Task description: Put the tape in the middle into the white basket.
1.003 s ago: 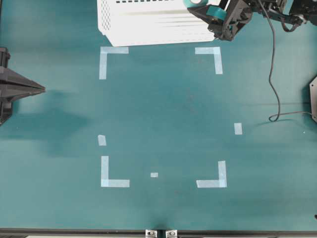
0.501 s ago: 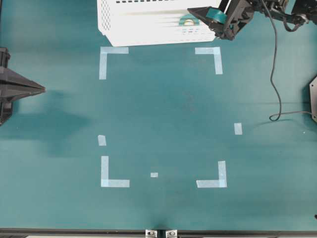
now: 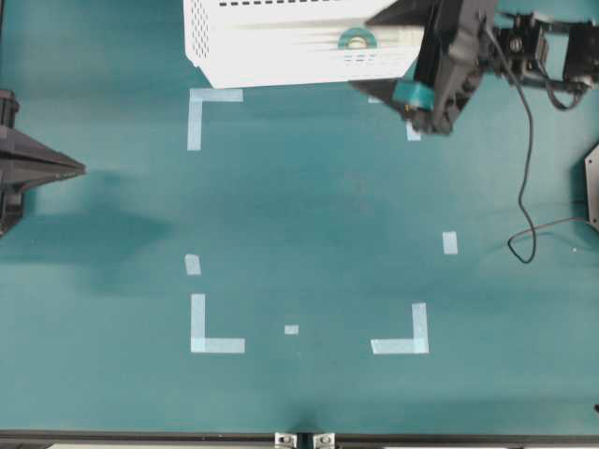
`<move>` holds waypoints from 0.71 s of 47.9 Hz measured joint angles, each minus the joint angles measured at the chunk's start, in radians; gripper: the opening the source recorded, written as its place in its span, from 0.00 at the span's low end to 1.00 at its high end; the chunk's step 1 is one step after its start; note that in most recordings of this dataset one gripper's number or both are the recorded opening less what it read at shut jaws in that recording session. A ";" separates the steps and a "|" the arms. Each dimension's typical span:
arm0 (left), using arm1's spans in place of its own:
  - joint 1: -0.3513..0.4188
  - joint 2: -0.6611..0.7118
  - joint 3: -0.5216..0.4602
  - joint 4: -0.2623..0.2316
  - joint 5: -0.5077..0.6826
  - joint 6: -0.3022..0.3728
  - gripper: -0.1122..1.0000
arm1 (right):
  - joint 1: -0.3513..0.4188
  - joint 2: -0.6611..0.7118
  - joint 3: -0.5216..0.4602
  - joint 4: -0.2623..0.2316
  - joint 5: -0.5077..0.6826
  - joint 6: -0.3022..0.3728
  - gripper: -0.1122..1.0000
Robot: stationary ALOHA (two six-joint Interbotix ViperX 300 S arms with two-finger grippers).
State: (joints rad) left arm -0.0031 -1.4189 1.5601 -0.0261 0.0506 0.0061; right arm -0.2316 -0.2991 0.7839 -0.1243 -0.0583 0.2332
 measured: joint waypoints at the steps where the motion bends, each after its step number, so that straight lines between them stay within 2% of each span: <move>1: 0.000 0.000 0.000 0.000 0.000 0.000 0.00 | 0.012 -0.003 0.002 0.000 -0.003 0.000 0.99; 16: 0.000 0.000 0.000 0.000 0.000 0.000 0.00 | 0.158 -0.006 0.023 0.000 -0.031 0.000 0.99; 34: 0.000 0.000 0.000 0.000 0.000 -0.002 0.00 | 0.233 -0.006 0.077 0.000 -0.048 0.002 0.99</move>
State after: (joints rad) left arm -0.0031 -1.4189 1.5601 -0.0261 0.0506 0.0046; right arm 0.0015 -0.3053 0.8606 -0.1243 -0.1058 0.2347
